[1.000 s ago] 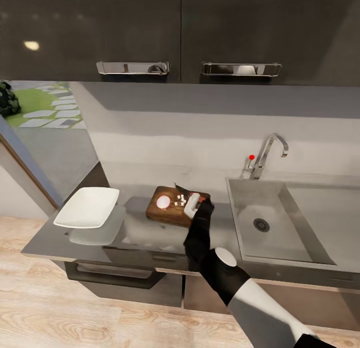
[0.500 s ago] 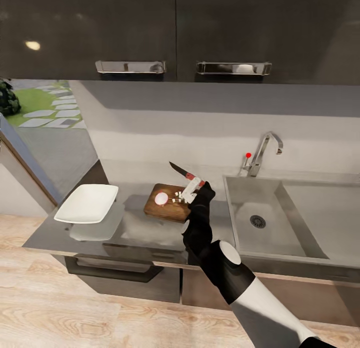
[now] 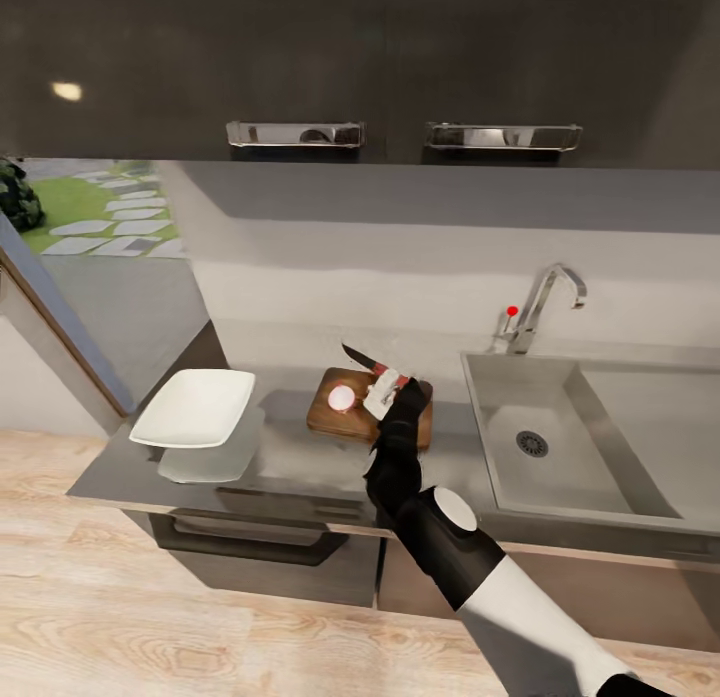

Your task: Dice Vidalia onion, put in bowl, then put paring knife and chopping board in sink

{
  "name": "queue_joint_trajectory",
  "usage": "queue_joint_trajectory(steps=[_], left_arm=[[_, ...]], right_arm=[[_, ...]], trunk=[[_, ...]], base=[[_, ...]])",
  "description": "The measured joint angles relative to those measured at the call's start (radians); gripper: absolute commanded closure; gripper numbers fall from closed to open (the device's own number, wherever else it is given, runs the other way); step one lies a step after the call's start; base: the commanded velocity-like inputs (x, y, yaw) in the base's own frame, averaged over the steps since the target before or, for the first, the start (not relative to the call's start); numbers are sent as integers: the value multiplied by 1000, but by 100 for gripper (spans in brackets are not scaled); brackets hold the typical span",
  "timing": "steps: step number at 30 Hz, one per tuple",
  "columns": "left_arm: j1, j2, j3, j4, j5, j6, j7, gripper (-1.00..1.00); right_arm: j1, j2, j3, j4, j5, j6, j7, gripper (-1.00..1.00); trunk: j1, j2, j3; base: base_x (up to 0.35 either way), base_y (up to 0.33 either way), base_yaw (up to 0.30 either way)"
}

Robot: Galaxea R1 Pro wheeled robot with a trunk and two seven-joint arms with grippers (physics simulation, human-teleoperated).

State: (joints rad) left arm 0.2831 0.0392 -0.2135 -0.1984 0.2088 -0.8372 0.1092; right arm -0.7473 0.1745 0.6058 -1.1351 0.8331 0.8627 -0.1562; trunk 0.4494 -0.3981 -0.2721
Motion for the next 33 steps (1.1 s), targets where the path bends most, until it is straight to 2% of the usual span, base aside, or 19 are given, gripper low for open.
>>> queue_joint_trajectory(steps=[8, 15, 25, 33], left_arm=[[0, 0, 0, 0, 0, 0, 0, -100], [0, 0, 0, 0, 0, 0, 0, -100], [0, 0, 1, -1, 0, 0, 0, -100], [0, 0, 1, 0, 0, 0, 0, -100]], right_arm=[[0, 0, 1, 13, 2, -1, 0, 100], [0, 0, 0, 13, 2, -1, 0, 100], [0, 0, 1, 16, 1, -1, 1, 100], [0, 0, 0, 88, 1, -3, 3, 100]], trunk=[[0, 0, 0], [0, 0, 0], [0, 0, 0], [0, 0, 0]], base=[[-5, 98, 0], [-216, 69, 0], [-24, 105, 0], [0, 4, 0]])
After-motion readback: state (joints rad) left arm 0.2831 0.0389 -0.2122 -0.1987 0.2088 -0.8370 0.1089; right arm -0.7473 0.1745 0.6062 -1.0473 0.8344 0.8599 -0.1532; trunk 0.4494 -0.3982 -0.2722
